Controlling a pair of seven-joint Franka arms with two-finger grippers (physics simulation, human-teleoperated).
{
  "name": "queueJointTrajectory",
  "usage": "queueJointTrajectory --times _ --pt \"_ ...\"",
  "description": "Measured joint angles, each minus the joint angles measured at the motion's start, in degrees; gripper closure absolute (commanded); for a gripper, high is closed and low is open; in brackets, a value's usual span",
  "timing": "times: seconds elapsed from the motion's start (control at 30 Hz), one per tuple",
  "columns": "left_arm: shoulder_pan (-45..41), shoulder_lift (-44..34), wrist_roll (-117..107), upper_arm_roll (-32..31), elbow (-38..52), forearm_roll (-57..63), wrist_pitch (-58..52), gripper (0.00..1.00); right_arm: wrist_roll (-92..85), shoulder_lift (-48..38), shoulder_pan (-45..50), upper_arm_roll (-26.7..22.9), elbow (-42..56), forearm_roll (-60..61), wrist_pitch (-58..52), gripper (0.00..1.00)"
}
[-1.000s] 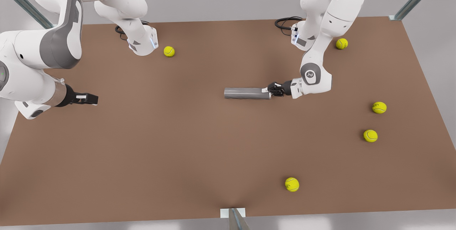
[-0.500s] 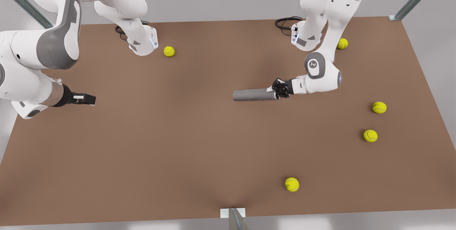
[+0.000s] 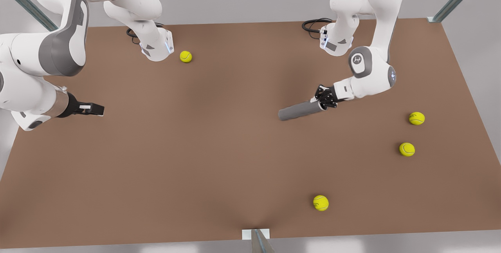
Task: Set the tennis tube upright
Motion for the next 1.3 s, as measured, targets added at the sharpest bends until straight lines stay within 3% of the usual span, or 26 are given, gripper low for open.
queueJointTrajectory --times 0.17,0.4,0.63,1.03,1.07,1.1,1.13,1.17,1.3 --pt "-1.67 -4.29 -2.67 3.94 1.1 7.4 -0.49 0.79 0.02 0.0 0.03 0.05 0.0 0.0 0.0 0.0" --pt "0.71 -4.92 -7.57 7.91 10.03 25.96 -4.45 0.79 0.03 0.0 0.1 0.12 0.0 0.06 -0.07 0.0" --pt "0.14 1.95 -14.17 9.92 16.1 40.52 -6.49 0.79 0.05 -0.08 0.51 0.57 0.0 0.2 -0.2 0.0" --pt "0.02 8.67 -21.57 10.53 18.77 46.2 -7.27 0.79 0.14 -0.09 1.09 0.7 0.0 0.39 -0.32 0.0" --pt "0.03 8.75 -21.99 10.53 18.82 46.29 -7.29 0.68 0.15 -0.09 1.16 0.7 0.0 0.43 -0.33 0.0" --pt "0.07 9.03 -22.36 10.53 19.16 46.48 -7.33 0.43 0.16 -0.09 1.2 0.71 0.04 0.44 -0.34 0.0" --pt "0.13 9.27 -22.7 10.53 19.4 46.69 -7.37 0.05 0.16 -0.09 1.19 0.7 0.17 0.43 -0.34 0.0" --pt "0.19 9.45 -22.97 10.54 19.56 46.78 -7.41 0.0 0.16 -0.09 1.13 0.63 0.28 0.41 -0.34 0.0" --pt "0.02 9.49 -23.25 10.96 19.75 45.93 -7.81 0.0 0.17 -0.16 1.12 0.69 1.08 0.59 -0.4 0.0"
